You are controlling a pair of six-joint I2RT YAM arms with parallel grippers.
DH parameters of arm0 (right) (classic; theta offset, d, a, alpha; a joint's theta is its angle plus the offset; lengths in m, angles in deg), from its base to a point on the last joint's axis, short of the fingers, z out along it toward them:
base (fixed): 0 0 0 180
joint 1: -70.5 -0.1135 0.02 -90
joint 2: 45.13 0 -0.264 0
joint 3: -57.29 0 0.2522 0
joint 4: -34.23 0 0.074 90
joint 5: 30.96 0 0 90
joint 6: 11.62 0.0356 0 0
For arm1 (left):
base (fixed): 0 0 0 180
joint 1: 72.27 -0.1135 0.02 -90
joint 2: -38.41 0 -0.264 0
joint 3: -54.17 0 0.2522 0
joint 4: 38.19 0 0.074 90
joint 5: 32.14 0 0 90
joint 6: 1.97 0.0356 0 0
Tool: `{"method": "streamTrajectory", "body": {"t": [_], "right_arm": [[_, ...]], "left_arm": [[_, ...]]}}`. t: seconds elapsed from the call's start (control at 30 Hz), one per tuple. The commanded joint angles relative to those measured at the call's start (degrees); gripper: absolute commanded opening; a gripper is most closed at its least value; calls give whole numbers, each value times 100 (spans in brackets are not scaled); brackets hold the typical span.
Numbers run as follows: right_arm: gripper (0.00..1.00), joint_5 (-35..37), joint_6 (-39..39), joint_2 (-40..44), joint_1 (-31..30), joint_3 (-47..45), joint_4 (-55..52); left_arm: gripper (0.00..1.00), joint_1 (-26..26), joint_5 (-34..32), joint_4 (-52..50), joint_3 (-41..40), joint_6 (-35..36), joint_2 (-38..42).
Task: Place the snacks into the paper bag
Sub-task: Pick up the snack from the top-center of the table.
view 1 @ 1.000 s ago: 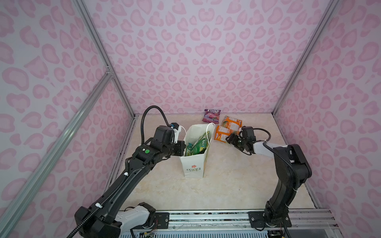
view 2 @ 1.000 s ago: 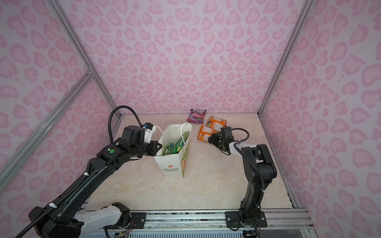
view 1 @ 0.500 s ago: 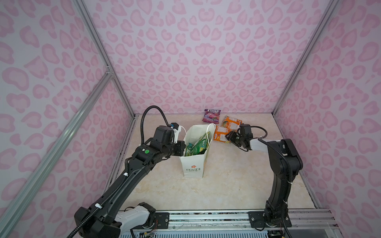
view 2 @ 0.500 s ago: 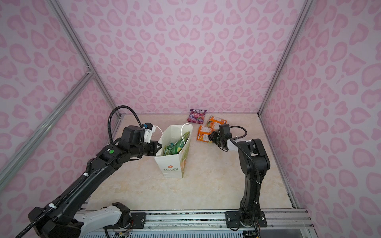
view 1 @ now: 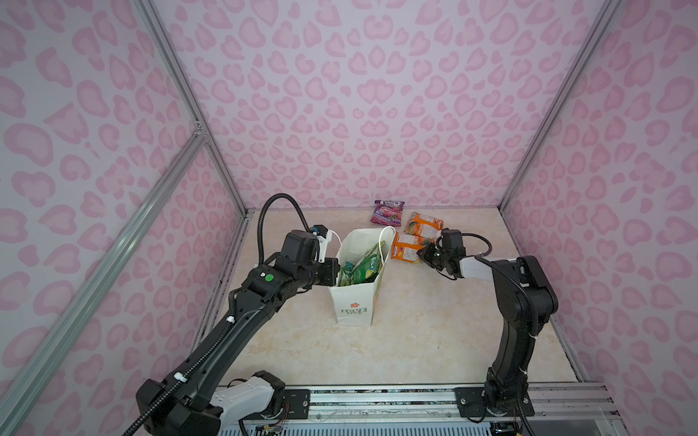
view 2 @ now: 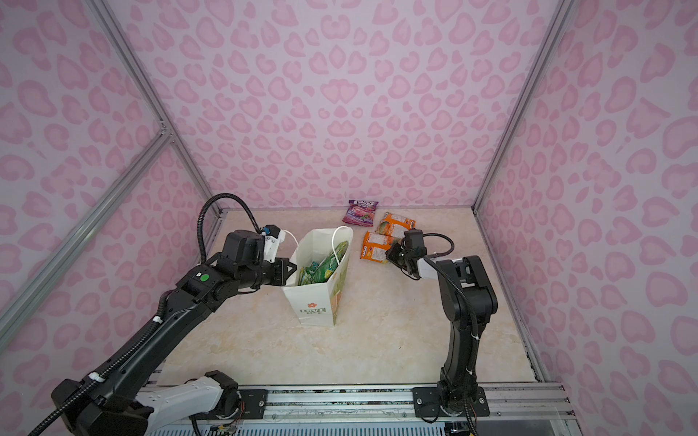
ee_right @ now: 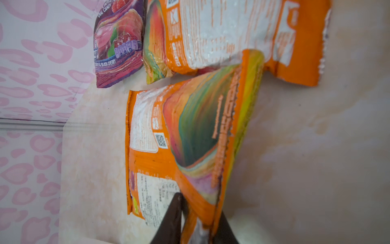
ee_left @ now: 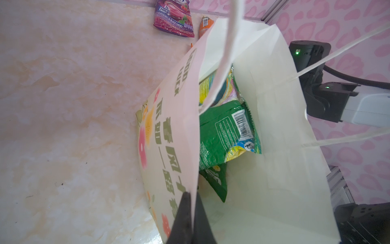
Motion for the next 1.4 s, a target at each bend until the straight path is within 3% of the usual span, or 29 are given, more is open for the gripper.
{"method": "streamTrajectory", "body": {"t": [0.0, 0.47, 0.77, 1.1, 1.37], "right_arm": [[18, -52, 7, 251, 0, -193, -41], [8, 292, -232, 2737, -107, -1065, -894], [3, 637, -569, 4405, -213, -1236, -2062], [0, 1645, -903, 5423, -1196, -162, -3196], [0, 2420, -1290, 4952, -2422, 1512, -3675]], "left_arm": [[3, 1, 130, 225, 8, 14, 31], [3, 1, 121, 213, 6, 24, 52], [3, 1, 150, 217, 6, 27, 36], [3, 5, 176, 229, 4, 18, 32], [3, 4, 194, 224, -3, 10, 28]]}}
